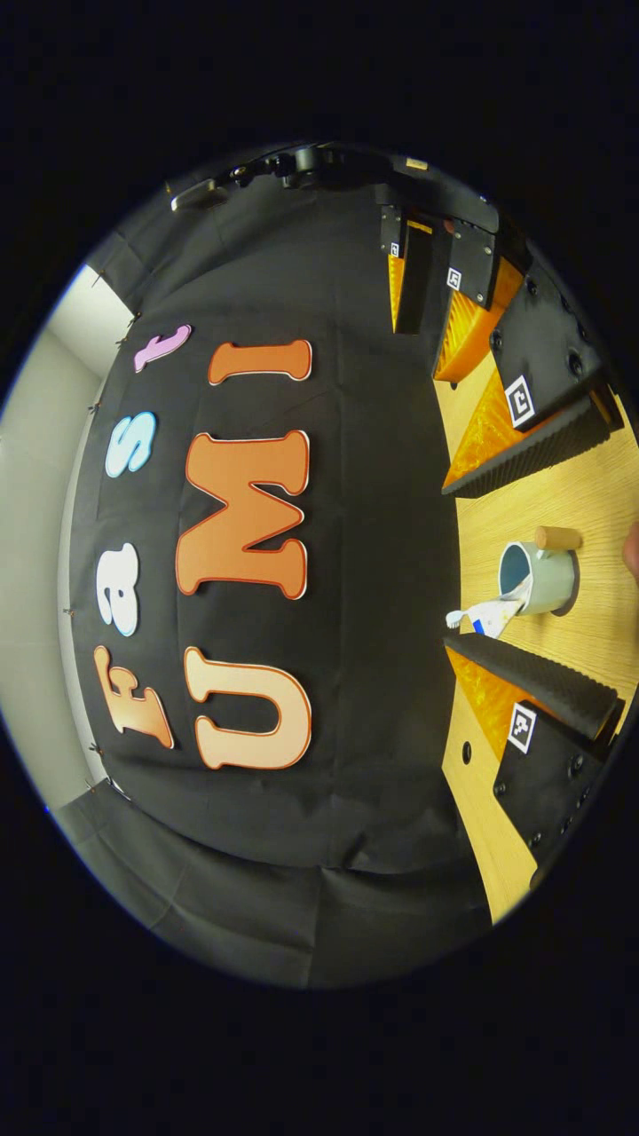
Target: Put the toothbrush and toothpaste on the desktop into the cup, then pick up the cup and place it on the coaster on the desktop.
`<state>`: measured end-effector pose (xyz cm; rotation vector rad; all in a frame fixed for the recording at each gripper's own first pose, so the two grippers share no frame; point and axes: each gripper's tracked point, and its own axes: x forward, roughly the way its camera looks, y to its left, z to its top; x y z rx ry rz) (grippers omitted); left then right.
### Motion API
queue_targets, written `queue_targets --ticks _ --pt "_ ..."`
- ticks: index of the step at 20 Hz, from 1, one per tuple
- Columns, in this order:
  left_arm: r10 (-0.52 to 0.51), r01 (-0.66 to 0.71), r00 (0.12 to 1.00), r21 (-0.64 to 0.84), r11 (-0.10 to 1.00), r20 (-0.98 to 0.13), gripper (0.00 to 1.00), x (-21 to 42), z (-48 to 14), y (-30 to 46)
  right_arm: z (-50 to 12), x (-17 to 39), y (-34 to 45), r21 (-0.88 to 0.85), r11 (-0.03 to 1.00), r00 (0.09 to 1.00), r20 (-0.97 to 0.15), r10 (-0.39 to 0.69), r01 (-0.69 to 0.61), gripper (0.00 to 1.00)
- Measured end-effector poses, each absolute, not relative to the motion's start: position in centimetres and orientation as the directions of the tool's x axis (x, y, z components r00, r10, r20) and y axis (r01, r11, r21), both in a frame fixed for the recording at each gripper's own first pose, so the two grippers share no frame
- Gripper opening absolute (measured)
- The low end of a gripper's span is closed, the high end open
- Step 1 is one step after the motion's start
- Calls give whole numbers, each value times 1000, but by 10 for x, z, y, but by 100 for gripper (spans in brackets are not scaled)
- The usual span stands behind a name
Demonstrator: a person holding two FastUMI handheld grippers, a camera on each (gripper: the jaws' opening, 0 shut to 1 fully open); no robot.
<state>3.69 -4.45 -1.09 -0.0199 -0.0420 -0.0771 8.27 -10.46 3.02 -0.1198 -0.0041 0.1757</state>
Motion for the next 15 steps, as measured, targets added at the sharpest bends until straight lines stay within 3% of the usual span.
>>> queue_targets --ticks 4,5,6,11,15 --pt "-61 62 997 -24 998 45 99 37 -13 -38 33 80 -104 -124 978 986 5 169 -167 90" --pt "-59 60 997 -17 998 52 95 37 -11 -37 33 81 -105 -127 979 987 8 161 -159 90" --pt "-54 55 997 -10 998 58 99 38 -9 -35 35 81 -107 -133 980 988 13 152 -149 90" --pt "-70 71 995 -15 997 68 94 42 -10 -42 34 79 -116 -123 986 993 18 118 -115 90" --pt "-72 71 995 18 997 74 99 44 -9 -46 30 80 -125 -100 990 995 12 101 -99 90"
